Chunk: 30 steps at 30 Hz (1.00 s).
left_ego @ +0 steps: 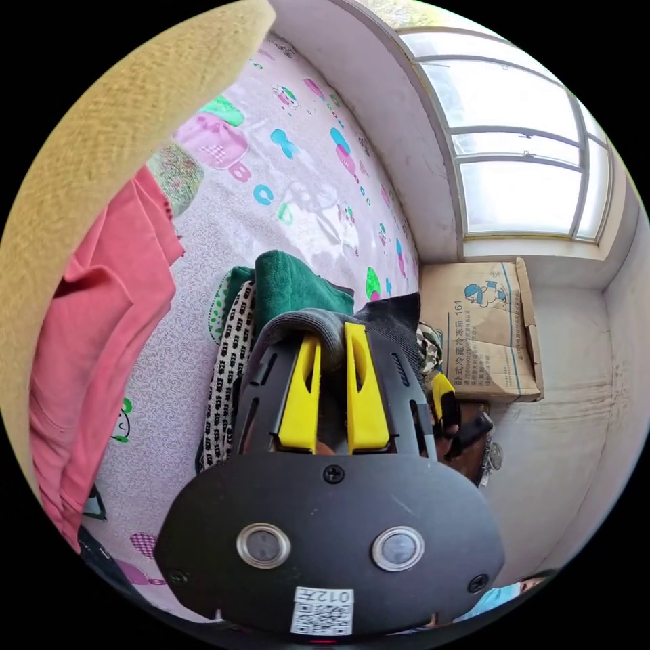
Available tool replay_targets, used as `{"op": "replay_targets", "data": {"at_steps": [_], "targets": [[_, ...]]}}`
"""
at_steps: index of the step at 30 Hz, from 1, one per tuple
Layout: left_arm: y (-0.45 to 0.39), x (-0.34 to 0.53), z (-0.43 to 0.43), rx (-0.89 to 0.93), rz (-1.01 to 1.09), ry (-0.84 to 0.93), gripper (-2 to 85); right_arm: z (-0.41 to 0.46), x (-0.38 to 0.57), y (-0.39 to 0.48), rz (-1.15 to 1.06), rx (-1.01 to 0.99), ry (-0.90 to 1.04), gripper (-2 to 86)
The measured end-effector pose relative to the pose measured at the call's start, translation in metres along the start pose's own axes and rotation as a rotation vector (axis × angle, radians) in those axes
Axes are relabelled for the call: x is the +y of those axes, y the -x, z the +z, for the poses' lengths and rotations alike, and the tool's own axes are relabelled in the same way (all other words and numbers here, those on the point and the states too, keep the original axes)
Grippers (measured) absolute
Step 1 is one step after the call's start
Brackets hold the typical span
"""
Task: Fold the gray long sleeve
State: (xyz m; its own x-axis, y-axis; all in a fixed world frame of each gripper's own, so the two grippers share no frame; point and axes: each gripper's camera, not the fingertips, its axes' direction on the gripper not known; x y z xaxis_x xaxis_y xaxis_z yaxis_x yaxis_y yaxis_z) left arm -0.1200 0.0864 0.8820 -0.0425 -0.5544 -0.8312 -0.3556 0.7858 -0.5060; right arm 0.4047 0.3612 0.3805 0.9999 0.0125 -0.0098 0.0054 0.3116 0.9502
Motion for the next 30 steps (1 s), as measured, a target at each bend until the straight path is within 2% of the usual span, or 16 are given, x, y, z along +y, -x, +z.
{"op": "replay_targets", "data": {"at_steps": [2, 4, 5, 7, 10, 14, 18, 21, 22, 24, 26, 28, 30], "targets": [[-0.009, -0.011, 0.01, -0.026, 0.019, 0.021, 8.1, 0.045, 0.004, 0.069, -0.333, -0.027, 0.199, 0.7], [-0.016, -0.016, 0.014, -0.059, 0.021, 0.036, 8.1, 0.087, 0.013, 0.101, -0.474, 0.003, 0.302, 0.4], [-0.022, -0.019, 0.016, -0.089, 0.02, 0.048, 8.2, 0.12, 0.014, 0.106, -0.475, 0.041, 0.371, 0.2], [-0.033, -0.021, 0.017, -0.145, 0.006, 0.066, 8.4, 0.163, 0.008, 0.093, -0.378, 0.011, 0.471, 0.1], [-0.059, -0.03, 0.015, -0.285, -0.007, 0.109, 8.7, 0.193, 0.003, 0.076, -0.268, -0.06, 0.461, -0.1], [-0.088, -0.044, 0.032, -0.431, 0.083, 0.303, 9.2, 0.207, -0.012, 0.047, -0.114, -0.179, 0.497, -0.2], [-0.094, -0.048, 0.041, -0.479, 0.083, 0.369, 9.5, 0.218, -0.038, 0.021, 0.028, -0.29, 0.557, -0.2], [-0.074, -0.045, 0.033, -0.325, -0.054, 0.309, 10.0, 0.223, -0.059, -0.023, 0.302, -0.52, 0.495, -0.1], [-0.057, -0.042, 0.028, -0.236, -0.154, 0.282, 10.7, 0.221, -0.061, -0.043, 0.425, -0.613, 0.408, 0.0], [-0.034, -0.031, 0.02, -0.055, -0.234, 0.166, 12.0, 0.219, -0.054, -0.061, 0.535, -0.576, 0.317, 0.0], [-0.01, -0.003, 0.008, 0.264, -0.241, -0.083, 12.9, 0.222, -0.037, -0.066, 0.539, -0.403, 0.342, 0.0], [-0.004, 0.019, 0.005, 0.389, -0.181, -0.207, 11.2, 0.217, -0.029, -0.066, 0.559, -0.406, 0.267, -0.1], [-0.013, 0.038, 0.002, 0.413, -0.044, -0.244, 8.8, 0.207, -0.036, -0.056, 0.526, -0.345, 0.212, -0.1]]}}
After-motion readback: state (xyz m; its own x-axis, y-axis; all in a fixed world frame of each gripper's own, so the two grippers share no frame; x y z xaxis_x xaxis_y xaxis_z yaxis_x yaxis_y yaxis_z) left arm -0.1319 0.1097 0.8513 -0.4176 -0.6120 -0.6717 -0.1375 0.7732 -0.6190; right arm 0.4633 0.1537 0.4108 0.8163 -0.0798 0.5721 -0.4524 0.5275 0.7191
